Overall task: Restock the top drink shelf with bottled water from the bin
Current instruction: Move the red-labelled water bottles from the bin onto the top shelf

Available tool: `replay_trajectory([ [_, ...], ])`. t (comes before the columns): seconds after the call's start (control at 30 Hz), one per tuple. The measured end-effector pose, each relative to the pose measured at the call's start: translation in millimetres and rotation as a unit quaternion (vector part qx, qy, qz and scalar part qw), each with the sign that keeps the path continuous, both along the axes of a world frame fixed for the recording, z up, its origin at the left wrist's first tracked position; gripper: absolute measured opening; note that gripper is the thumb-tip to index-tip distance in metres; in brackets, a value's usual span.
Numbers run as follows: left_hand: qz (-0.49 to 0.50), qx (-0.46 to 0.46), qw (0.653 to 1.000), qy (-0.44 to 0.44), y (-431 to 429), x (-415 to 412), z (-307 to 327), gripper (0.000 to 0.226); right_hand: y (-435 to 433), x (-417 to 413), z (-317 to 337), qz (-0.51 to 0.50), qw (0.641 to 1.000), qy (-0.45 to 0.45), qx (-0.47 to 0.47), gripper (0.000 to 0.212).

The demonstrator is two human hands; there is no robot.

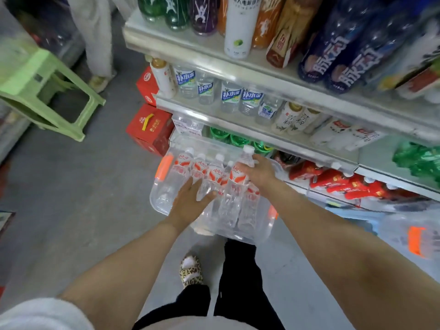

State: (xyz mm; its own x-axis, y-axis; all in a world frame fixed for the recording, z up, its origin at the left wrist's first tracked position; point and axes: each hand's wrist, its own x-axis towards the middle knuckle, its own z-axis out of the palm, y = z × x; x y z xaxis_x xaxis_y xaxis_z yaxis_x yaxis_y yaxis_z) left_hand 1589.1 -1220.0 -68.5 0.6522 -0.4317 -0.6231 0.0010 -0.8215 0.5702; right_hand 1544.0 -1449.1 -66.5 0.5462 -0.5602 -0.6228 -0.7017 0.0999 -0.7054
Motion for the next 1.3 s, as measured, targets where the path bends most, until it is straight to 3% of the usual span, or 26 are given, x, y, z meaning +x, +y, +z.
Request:
replay_trajectory([
  [0.13, -0.024, -0.1, 0.995, -0.008, -20.7, 17.7, 66.7, 0.081, -10.0, -1.7, 85.0, 0.009, 0.996, -0.074, -0.047, 0.049],
  [0.23, -0.051, -0.173, 0.984, -0.014, -42.8, 27.3, 125.9, 0.075, -17.2, -5.9, 162.5, 0.007, 0.987, -0.133, -0.087, 0.06],
  [0.33, -0.08, -0.243, 0.967, -0.02, -64.8, 28.7, 189.6, 0.077, -28.3, -10.4, 241.2, -0.005, 0.971, -0.181, -0.156, 0.026],
  [0.4, -0.104, -0.293, 0.949, -0.046, -79.1, 27.5, 231.9, 0.079, -36.5, -11.7, 293.5, -0.013, 0.953, -0.218, -0.208, 0.02],
  [0.43, -0.116, -0.321, 0.938, -0.063, -85.1, 26.9, 252.6, 0.079, -38.6, -12.5, 320.2, -0.016, 0.943, -0.239, -0.23, 0.02],
  [0.6, -0.166, -0.443, 0.875, -0.101, -108.0, 27.8, 347.8, 0.067, -40.3, -14.1, 446.9, -0.049, 0.904, -0.32, -0.28, 0.058],
  [0.73, -0.167, -0.508, 0.839, -0.105, -125.6, 35.0, 419.6, 0.076, -43.5, -10.4, 533.0, -0.037, 0.866, -0.377, -0.326, 0.045],
  [0.93, -0.202, -0.572, 0.784, -0.135, -154.3, 54.1, 509.8, 0.077, -65.7, 1.8, 640.3, -0.008, 0.827, -0.432, -0.359, 0.043],
  [1.07, -0.19, -0.584, 0.769, -0.181, -183.2, 65.4, 562.9, 0.093, -86.3, 18.5, 695.6, 0.001, 0.796, -0.482, -0.366, 0.035],
  [1.3, -0.185, -0.59, 0.758, -0.207, -240.5, 93.1, 607.6, 0.089, -135.0, 56.0, 740.3, 0.018, 0.776, -0.505, -0.378, 0.053],
])
